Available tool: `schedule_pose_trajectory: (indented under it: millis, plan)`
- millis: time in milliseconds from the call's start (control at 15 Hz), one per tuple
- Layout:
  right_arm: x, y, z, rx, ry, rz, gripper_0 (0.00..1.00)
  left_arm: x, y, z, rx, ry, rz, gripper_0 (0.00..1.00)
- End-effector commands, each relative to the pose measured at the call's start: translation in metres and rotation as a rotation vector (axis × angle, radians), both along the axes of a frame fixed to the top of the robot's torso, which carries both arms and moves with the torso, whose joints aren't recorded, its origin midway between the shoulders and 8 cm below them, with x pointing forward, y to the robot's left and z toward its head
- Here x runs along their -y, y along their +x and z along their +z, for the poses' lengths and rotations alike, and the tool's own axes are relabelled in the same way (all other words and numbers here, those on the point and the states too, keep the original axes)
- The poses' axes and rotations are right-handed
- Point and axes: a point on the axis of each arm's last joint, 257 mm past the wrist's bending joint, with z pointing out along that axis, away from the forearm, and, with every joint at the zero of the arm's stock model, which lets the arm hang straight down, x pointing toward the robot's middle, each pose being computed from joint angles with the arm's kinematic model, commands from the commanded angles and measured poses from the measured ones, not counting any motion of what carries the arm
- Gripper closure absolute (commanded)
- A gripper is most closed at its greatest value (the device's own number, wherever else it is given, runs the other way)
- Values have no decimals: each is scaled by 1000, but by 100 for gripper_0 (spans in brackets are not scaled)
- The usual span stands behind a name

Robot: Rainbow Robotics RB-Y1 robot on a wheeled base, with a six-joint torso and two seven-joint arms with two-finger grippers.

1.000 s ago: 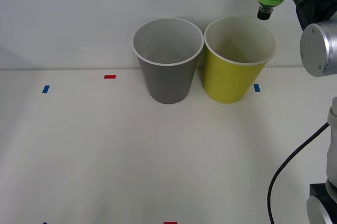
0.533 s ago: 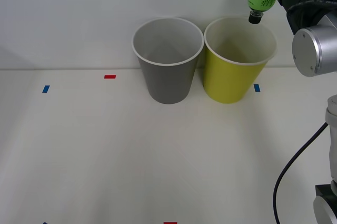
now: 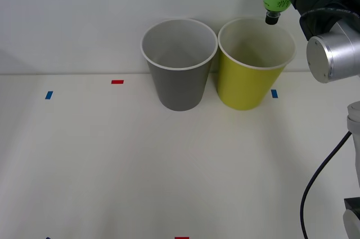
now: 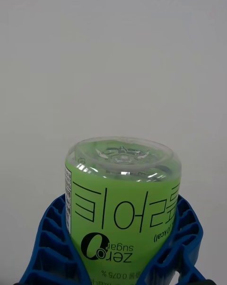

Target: Put cans in the gray bin and PET bottles in the light green bin.

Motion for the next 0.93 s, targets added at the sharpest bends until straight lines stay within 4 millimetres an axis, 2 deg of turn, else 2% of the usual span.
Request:
schedule_pose_trajectory:
  millis: [67,133,533,933]
  plan:
    - [2,1,-1,-1,-9,-10,37,0,0,0,0,0,0,3]
    - [2,1,-2,-5,-2,-8,0,0,0,0,0,0,0,3]
    - [-2,-4,0,-1,18,11,0,0,0,0,0,0,0,3]
    - [2,-20,-1,17,13,5,0,0,0,0,0,0,0,2]
